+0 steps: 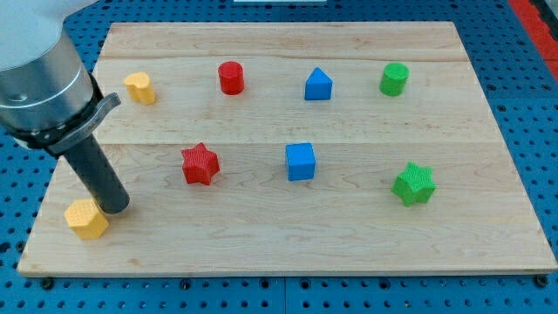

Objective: Move the red star towards the yellow hexagon

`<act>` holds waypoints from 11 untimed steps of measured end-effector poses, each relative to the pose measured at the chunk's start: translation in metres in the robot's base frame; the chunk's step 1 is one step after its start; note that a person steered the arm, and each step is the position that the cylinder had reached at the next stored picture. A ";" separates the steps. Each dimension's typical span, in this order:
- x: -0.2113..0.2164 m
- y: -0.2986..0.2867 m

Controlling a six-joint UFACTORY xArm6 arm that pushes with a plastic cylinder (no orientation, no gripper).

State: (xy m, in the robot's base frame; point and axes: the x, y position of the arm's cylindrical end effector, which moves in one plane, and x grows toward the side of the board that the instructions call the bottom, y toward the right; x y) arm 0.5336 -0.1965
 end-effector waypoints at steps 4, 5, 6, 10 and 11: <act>-0.084 0.095; -0.051 0.106; -0.030 0.101; 0.013 0.105; 0.013 0.088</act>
